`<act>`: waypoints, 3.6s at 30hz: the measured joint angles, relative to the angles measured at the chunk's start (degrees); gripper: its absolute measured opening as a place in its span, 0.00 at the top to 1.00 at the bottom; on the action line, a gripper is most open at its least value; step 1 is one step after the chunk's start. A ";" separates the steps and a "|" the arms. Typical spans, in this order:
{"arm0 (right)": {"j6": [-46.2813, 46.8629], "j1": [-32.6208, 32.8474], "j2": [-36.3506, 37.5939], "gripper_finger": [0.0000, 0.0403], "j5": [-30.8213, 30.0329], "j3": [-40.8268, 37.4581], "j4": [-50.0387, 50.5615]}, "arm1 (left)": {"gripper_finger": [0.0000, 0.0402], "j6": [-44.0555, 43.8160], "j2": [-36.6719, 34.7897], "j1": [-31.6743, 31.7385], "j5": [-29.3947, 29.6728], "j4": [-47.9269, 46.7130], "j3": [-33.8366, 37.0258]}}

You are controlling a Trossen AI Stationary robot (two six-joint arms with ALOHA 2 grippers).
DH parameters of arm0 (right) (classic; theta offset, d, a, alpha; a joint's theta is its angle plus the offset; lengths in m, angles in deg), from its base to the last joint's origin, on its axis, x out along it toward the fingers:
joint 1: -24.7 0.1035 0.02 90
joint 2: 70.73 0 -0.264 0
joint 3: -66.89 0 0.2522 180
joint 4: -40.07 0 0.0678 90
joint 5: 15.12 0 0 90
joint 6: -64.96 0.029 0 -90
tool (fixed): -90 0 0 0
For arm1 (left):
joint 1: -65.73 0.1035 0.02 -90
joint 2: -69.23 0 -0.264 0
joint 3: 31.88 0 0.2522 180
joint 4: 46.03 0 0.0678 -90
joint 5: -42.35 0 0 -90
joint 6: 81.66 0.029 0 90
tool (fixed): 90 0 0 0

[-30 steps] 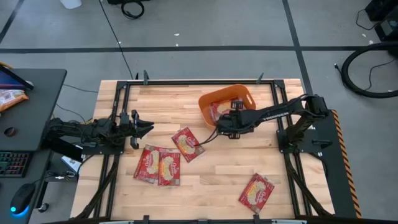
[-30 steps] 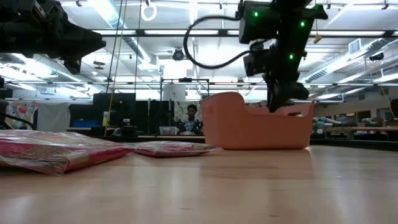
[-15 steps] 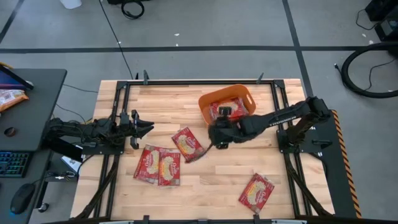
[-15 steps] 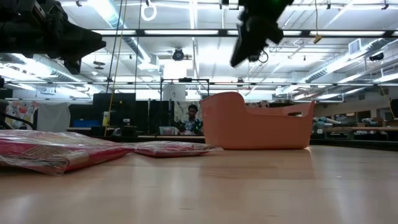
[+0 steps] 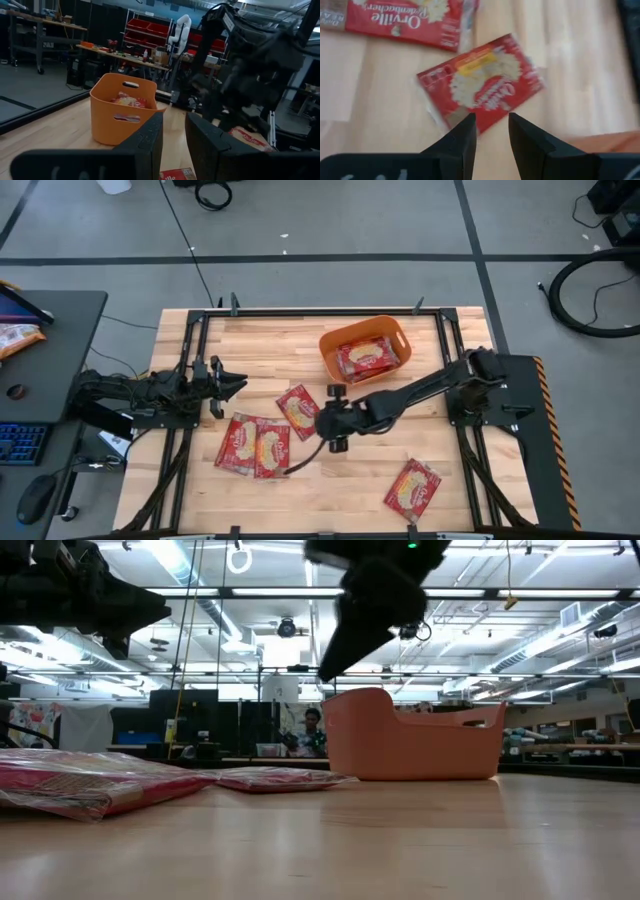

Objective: Sort popcorn bags into baskets
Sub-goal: Put the popcorn pack into the orange bin

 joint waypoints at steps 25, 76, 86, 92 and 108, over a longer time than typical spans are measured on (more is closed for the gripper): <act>13.33 -6.08 -24.15 0.71 11.30 23.51 12.08 | 0.78 -0.04 0.00 -0.02 -0.02 -0.07 0.00; 37.63 9.73 -22.25 0.46 -10.79 20.95 34.97 | 0.78 -0.55 0.00 -0.01 -0.04 -0.76 0.00; 37.98 9.41 -22.25 0.38 -13.73 16.61 29.18 | 0.78 -0.54 0.00 0.00 -0.04 -0.79 0.00; 38.94 9.05 -22.04 0.42 -13.00 13.35 28.04 | 0.78 -0.54 0.00 -0.01 -0.04 -0.79 0.00; 35.35 9.10 -22.01 0.93 -7.50 12.12 29.88 | 0.78 -0.54 0.00 -0.01 -0.04 -0.79 0.00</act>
